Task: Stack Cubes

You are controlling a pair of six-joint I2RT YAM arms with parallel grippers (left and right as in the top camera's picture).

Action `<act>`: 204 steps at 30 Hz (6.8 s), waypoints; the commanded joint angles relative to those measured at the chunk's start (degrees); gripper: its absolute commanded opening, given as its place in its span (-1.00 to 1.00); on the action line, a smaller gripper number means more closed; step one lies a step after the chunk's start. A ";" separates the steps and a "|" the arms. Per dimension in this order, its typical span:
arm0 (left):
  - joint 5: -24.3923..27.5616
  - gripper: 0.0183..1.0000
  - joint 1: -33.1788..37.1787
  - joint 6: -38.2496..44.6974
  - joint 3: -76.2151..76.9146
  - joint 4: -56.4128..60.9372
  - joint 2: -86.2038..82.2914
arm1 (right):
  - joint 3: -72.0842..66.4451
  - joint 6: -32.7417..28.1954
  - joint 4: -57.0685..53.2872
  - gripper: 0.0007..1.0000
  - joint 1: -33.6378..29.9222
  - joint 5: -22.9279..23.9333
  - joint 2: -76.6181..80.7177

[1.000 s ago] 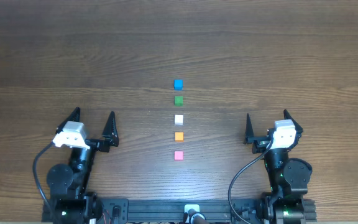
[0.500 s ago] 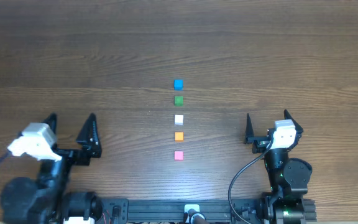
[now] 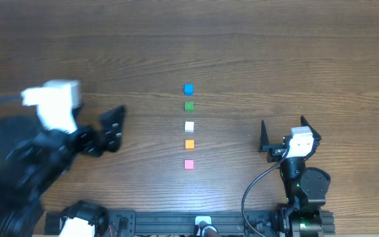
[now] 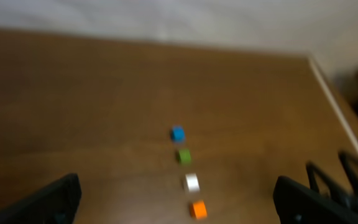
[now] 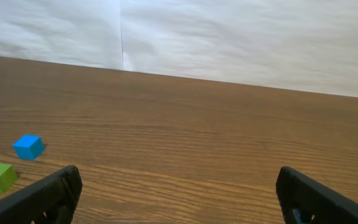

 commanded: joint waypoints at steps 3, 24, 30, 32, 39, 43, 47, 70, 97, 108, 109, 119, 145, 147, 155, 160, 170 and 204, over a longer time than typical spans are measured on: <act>-4.17 1.00 -10.93 -6.05 1.29 -4.68 13.79 | -0.33 -0.22 -0.13 0.99 -0.37 0.35 -0.52; -2.97 1.00 -35.10 -33.75 -2.84 -10.08 40.87 | -0.33 -0.22 -0.11 0.99 -0.37 0.35 -0.52; 0.52 1.00 -37.00 -38.58 -10.40 -1.40 43.67 | -0.33 -0.22 -0.13 0.99 -0.37 0.35 -0.52; 0.55 1.00 -37.62 -39.87 -13.27 1.51 43.85 | -0.33 -0.22 -0.13 0.98 -0.37 0.35 -0.52; 0.46 1.00 -39.65 -39.82 -20.35 10.25 44.89 | -0.33 -0.22 -0.11 0.99 -0.37 0.35 -0.52; 0.48 1.00 -39.69 -39.36 -20.37 11.93 48.68 | -0.33 -0.24 -0.13 0.98 -0.37 0.35 -0.52; -0.70 1.00 -39.69 -39.19 -20.37 13.25 51.95 | -0.33 -0.22 -0.13 0.99 -0.37 0.35 -0.52; -7.32 0.59 -39.69 -36.20 -19.52 15.13 52.76 | -0.33 -0.22 -0.13 0.98 -0.37 0.35 -0.52; -8.39 -0.07 -40.30 -37.97 -16.31 14.14 55.87 | -0.33 -0.22 -0.13 0.99 -0.37 0.35 -0.52; -9.44 -0.29 -40.17 -39.41 -16.31 14.14 55.87 | -0.33 -0.22 -0.13 0.98 -0.37 0.35 -0.52; -9.44 -0.33 -40.17 -39.43 -16.31 14.14 55.87 | -0.33 -0.22 -0.11 0.99 -0.37 0.35 -0.52; -9.46 -0.62 -40.17 -39.65 -16.31 14.25 55.87 | -0.33 -0.22 -0.13 0.99 -0.37 0.35 -0.52; -13.90 -0.96 -29.38 -32.20 8.15 -3.26 57.29 | -0.33 -0.22 -0.13 0.99 -0.37 0.35 -0.52; -13.84 -0.96 -29.35 -31.36 8.15 -2.75 58.40 | -0.33 -0.22 -0.13 0.98 -0.37 0.35 -0.52; -12.17 -0.96 -28.52 -30.05 8.11 -1.77 63.25 | -0.33 -0.22 -0.13 0.99 -0.37 0.35 -0.52; -11.72 -0.96 -27.98 -28.57 8.11 -0.70 64.74 | -0.33 -0.22 -0.11 0.98 -0.37 0.35 -0.52; -9.14 -0.96 -27.21 -25.97 8.11 1.31 67.12 | -0.33 -0.22 -0.13 0.99 -0.37 0.35 -0.52; -9.35 -0.96 -26.03 -25.64 8.00 2.58 68.13 | -0.33 -0.22 -0.13 0.99 -0.37 0.35 -0.52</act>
